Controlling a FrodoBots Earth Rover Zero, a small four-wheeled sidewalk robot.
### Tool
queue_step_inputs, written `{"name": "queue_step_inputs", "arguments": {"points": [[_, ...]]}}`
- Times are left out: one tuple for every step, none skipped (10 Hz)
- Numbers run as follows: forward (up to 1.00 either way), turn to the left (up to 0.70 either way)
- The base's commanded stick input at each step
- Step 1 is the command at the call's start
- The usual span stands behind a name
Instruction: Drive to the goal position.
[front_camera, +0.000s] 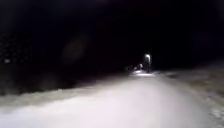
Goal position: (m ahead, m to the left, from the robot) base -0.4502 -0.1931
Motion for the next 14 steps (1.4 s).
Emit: {"name": "queue_step_inputs", "arguments": {"points": [[0.0, -1.0], [0.0, -1.0], [0.0, -1.0], [0.0, -1.0], [0.0, -0.86], [0.0, -0.7], [0.0, -0.45], [0.0, 0.0], [0.0, 0.0], [0.0, 0.0], [0.0, 0.0], [0.0, 0.0], [0.0, 0.0], [0.0, 0.0]]}}
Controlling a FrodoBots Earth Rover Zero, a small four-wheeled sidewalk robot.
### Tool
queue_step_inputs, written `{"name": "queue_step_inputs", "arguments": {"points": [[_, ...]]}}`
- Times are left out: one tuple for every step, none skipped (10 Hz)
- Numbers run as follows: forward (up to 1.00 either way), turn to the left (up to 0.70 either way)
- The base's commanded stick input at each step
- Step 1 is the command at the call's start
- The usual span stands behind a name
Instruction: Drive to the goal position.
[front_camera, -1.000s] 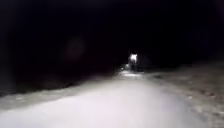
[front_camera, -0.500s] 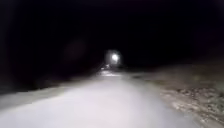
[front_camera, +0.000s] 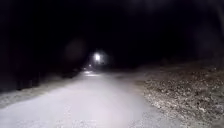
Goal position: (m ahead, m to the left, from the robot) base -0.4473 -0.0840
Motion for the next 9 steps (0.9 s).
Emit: {"name": "queue_step_inputs", "arguments": {"points": [[0.0, 0.0], [0.0, 0.0], [-1.0, 0.0], [-1.0, 0.0], [-1.0, 0.0], [-1.0, 0.0], [-0.43, 0.0], [0.0, 0.0], [0.0, 0.0]]}}
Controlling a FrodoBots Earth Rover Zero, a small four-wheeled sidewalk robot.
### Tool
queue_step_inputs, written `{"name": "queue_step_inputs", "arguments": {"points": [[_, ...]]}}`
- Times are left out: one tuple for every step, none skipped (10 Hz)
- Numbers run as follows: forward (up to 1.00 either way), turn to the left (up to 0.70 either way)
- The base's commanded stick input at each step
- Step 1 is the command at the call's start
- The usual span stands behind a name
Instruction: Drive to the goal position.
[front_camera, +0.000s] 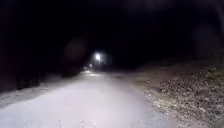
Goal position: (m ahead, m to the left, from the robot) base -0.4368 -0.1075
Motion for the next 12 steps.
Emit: {"name": "queue_step_inputs", "arguments": {"points": [[0.0, 0.0], [0.0, 0.0], [0.0, 0.0], [0.0, 0.0], [0.0, 0.0], [0.0, 0.0], [0.0, 0.0], [-0.18, 0.0], [-0.95, 0.0], [-1.0, 0.0], [-1.0, 0.0], [-1.0, 0.0]]}}
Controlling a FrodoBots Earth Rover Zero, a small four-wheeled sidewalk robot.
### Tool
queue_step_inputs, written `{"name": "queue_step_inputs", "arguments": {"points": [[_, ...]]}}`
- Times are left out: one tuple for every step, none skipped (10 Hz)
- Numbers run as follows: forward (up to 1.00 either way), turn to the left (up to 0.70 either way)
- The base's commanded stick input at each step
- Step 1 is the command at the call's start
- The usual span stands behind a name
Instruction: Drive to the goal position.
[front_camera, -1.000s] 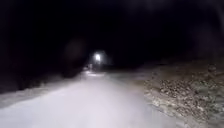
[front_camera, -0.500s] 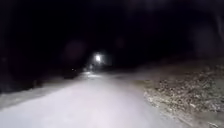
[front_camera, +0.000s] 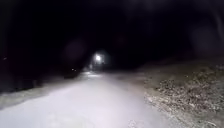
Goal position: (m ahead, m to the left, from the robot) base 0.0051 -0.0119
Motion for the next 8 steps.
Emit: {"name": "queue_step_inputs", "arguments": {"points": [[-0.92, 0.0], [-0.33, 0.0], [0.0, 0.0], [0.0, 0.0], [0.0, 0.0], [0.0, 0.0], [0.0, 0.0], [0.0, 0.0]]}}
